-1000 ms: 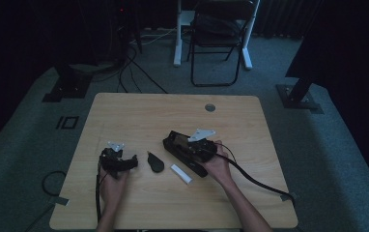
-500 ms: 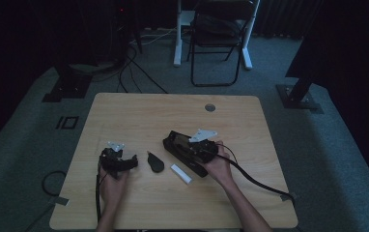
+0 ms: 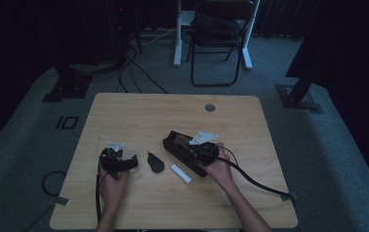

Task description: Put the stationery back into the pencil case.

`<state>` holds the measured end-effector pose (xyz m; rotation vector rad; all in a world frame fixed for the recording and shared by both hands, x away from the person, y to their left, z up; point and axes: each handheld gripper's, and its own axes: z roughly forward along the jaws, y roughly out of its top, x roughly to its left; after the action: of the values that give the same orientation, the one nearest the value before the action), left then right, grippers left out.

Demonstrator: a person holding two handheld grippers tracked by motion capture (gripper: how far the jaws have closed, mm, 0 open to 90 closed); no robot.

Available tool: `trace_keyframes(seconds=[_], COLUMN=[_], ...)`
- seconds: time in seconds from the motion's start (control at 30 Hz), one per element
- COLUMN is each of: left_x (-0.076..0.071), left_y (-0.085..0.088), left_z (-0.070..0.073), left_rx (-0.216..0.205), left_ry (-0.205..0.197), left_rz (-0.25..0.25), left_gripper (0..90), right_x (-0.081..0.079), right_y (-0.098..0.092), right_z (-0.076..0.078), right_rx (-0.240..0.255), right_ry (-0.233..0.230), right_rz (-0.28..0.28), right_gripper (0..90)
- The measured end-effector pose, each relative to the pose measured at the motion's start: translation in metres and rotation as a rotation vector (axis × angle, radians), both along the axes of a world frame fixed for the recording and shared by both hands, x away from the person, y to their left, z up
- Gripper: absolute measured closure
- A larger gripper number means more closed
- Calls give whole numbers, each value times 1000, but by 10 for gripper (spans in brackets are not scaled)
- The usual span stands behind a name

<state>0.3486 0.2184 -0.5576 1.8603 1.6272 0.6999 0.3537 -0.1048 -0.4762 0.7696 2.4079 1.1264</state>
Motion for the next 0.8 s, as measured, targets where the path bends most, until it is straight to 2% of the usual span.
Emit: trace_keyframes(seconds=[0.37, 0.8], left_x=[0, 0], left_y=[0, 0], left_z=[0, 0], left_rx=[0, 0], left_ry=[0, 0], left_rz=[0, 0], left_gripper=[88, 89], right_x=[-10, -18], right_y=[0, 3], right_z=[5, 2], right_rx=[22, 31], right_ry=[-18, -15], right_rz=[22, 40], right_gripper=[705, 704])
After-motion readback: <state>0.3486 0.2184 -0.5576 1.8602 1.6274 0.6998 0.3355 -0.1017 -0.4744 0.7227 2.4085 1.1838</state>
